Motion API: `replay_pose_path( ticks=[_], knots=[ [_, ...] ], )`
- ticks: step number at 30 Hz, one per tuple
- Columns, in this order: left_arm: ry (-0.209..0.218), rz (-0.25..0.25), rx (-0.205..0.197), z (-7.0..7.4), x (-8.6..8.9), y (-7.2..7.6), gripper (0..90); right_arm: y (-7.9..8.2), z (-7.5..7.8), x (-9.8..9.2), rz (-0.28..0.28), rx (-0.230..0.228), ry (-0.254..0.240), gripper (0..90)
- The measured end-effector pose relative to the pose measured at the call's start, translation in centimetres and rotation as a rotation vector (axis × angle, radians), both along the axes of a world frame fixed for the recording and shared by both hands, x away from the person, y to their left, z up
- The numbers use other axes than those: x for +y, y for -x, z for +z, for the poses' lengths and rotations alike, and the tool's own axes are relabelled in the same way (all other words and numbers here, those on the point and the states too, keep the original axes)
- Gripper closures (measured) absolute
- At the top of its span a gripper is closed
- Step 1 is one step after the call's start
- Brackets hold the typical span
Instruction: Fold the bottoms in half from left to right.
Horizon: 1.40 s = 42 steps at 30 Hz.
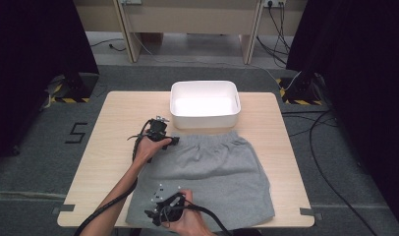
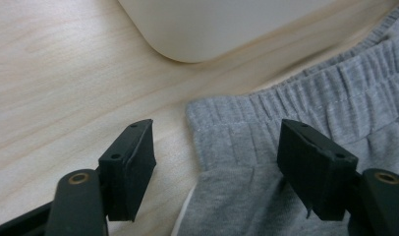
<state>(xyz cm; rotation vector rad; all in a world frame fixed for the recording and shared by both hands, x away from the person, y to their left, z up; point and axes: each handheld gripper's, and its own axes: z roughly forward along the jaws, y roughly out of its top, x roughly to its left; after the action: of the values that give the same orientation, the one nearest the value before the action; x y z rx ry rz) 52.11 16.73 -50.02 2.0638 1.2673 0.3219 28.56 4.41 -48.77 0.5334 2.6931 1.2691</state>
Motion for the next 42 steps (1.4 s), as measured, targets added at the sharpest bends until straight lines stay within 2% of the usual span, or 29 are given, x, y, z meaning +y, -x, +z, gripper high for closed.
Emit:
replay_pose_path(
  ticks=[7, 11, 16, 19, 23, 32, 34, 42],
  knots=[
    [0.005, -0.03, 0.01, -0.3, -0.3, -0.5, 36.4, 0.5, -0.3, 1.1, 0.015, 0.002, -0.01, 38.9],
    [0.017, -0.046, 0.023, -0.2, -0.2, -0.5, 43.1, 0.7, -0.6, 1.5, 0.021, 0.005, -0.015, 38.8],
    [0.017, -0.056, 0.031, -0.1, -0.1, -0.4, 59.7, 0.9, -0.9, 1.6, 0.017, 0.013, -0.007, 38.7],
    [0.053, -0.058, 0.05, -0.2, 0.3, -0.4, 69.4, 0.9, -0.9, 1.6, 0.006, 0.013, -0.016, 38.8],
    [0.059, -0.071, 0.052, -0.1, 0.5, -0.5, 76.7, 0.9, -1.0, 1.9, -0.004, 0.007, -0.023, 38.8],
    [0.028, -0.099, 0.027, 0.0, 0.3, -0.4, 80.7, 1.9, -2.0, 4.1, 0.014, 0.011, -0.023, 38.5],
    [0.023, -0.102, 0.022, 0.0, 0.2, -0.4, 80.9, 2.1, -2.2, 4.7, 0.022, -0.005, -0.016, 38.3],
    [0.037, -0.102, 0.017, -0.1, 0.4, -0.3, 81.0, 2.7, -2.9, 6.7, 0.045, -0.011, 0.013, 39.0]
  ],
)
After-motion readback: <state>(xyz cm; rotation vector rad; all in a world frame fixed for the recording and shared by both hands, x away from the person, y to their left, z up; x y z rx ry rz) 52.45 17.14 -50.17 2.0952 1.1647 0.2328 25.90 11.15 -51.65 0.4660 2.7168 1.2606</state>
